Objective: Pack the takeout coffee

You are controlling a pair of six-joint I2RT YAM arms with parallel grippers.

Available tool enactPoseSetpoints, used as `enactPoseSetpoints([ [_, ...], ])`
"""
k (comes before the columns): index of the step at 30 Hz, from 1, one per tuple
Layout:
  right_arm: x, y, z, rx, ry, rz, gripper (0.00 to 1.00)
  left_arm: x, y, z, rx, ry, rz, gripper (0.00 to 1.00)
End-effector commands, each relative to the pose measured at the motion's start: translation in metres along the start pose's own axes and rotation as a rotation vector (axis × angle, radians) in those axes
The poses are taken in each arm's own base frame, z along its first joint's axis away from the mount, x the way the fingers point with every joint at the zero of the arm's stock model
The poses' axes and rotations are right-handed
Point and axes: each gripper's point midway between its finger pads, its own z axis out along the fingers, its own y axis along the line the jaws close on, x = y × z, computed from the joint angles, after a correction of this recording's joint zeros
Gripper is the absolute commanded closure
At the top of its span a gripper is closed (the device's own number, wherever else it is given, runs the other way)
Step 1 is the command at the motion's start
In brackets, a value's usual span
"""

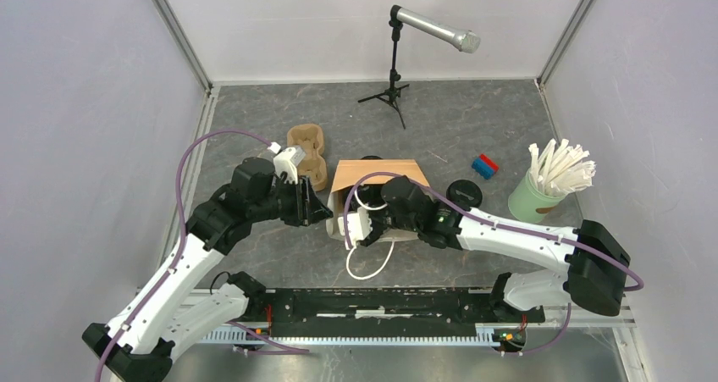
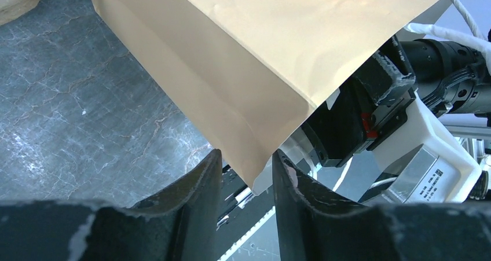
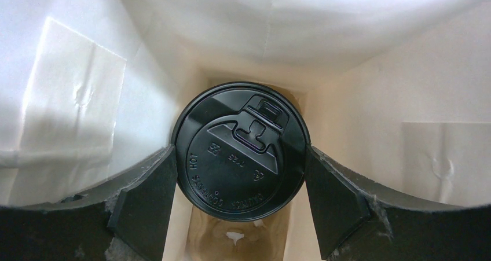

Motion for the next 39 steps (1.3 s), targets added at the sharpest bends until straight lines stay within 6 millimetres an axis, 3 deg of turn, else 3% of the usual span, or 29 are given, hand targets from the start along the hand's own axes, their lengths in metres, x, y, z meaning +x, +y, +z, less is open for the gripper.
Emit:
enactPoseSetpoints([
  [1,-0.013,-0.031,-0.004,0.110,-0.051,-0.013,0.38,-0.012,-0.006,0.000,0.005,-0.047,-0.042,0.54],
  [10,-0.016,-0.033,0.000,0.115,-0.064,-0.016,0.39,-0.012,-0.003,0.009,0.002,-0.037,-0.040,0.52],
  [15,-0.014,-0.037,0.004,0.126,-0.065,-0.020,0.39,-0.014,-0.005,0.009,0.017,-0.042,-0.017,0.88],
  [18,-0.013,-0.043,0.008,0.129,-0.074,-0.018,0.39,-0.011,-0.007,0.009,0.034,-0.024,-0.001,0.97],
  [31,0.005,-0.035,0.017,0.102,-0.043,-0.064,0.39,0.000,-0.005,0.013,0.051,0.019,0.028,0.98],
  [39,0.006,-0.028,0.022,0.069,-0.059,-0.094,0.39,-0.002,-0.006,0.015,0.053,0.030,0.028,0.98],
])
